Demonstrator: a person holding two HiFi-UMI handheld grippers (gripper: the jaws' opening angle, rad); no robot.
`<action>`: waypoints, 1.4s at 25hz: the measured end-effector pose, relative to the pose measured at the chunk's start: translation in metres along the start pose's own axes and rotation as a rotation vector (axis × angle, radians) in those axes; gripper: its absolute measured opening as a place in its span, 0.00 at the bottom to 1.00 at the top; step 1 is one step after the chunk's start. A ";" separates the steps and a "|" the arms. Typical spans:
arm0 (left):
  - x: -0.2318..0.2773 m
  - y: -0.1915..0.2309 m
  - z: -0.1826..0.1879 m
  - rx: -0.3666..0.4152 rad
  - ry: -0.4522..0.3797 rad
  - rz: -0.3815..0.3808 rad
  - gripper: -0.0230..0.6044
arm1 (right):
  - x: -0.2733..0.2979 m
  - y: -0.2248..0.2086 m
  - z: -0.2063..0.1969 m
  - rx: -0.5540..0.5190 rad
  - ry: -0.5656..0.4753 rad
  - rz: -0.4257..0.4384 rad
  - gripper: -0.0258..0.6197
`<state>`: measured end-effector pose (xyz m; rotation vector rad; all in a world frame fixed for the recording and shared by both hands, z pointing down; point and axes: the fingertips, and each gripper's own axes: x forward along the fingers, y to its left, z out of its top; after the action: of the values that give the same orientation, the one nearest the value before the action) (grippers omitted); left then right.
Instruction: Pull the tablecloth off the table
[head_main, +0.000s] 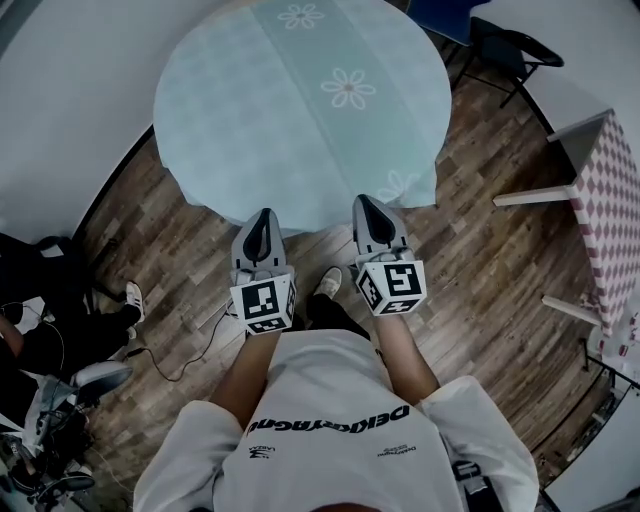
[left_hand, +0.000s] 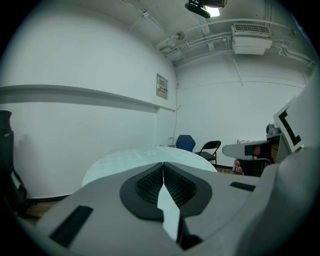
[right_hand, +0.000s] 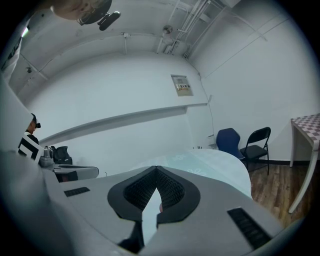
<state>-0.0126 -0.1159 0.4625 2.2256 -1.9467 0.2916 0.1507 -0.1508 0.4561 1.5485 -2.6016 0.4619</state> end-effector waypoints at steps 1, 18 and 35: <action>0.002 -0.001 -0.001 0.001 0.003 0.000 0.06 | 0.001 -0.004 -0.001 0.008 0.001 -0.007 0.09; 0.069 0.022 0.007 -0.013 -0.002 -0.050 0.06 | 0.068 -0.006 -0.009 -0.003 0.062 -0.047 0.09; 0.178 0.079 -0.053 -0.062 0.184 -0.077 0.14 | 0.196 -0.040 -0.053 -0.048 0.239 -0.055 0.20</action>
<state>-0.0704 -0.2831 0.5593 2.1454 -1.7479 0.4042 0.0857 -0.3191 0.5583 1.4481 -2.3680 0.5393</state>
